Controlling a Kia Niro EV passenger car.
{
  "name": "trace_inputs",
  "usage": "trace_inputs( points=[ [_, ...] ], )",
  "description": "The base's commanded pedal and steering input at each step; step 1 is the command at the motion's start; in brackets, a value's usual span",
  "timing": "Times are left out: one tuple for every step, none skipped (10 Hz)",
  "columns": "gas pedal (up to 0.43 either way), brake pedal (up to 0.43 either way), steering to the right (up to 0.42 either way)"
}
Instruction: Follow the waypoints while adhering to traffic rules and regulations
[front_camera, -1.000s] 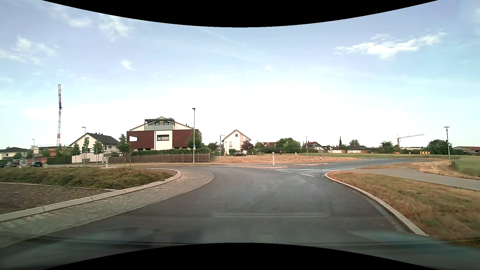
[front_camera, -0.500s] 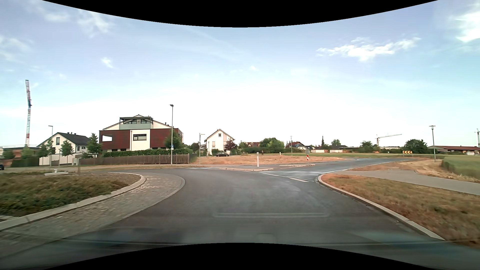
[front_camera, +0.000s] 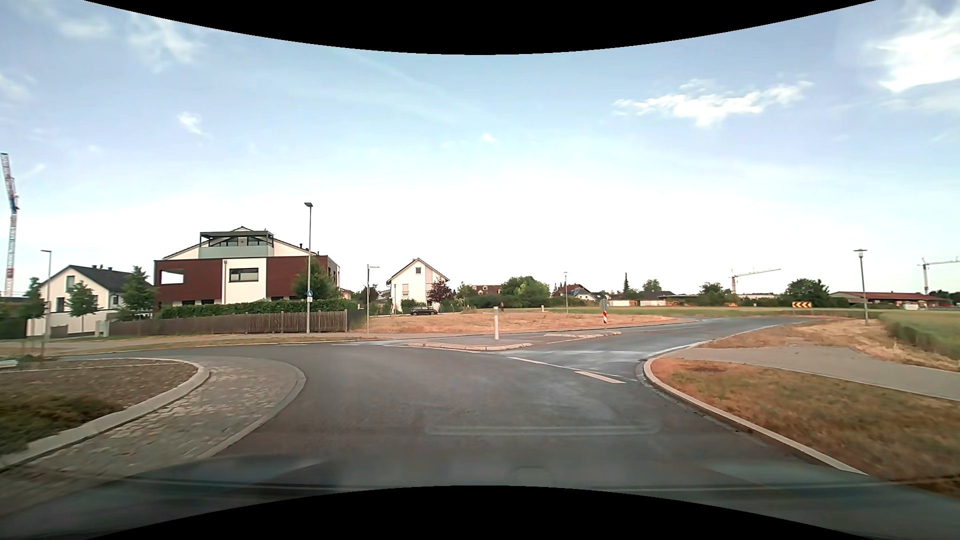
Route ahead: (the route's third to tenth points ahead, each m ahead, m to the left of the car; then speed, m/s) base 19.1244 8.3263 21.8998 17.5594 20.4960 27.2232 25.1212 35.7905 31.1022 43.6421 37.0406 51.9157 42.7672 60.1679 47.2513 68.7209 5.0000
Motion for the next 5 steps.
trace_inputs(
  points=[
    [0.150, 0.000, 0.010],
    [0.138, 0.000, 0.000],
    [0.130, 0.000, -0.013],
    [0.118, 0.000, -0.031],
    [0.087, 0.000, -0.052]
  ],
)
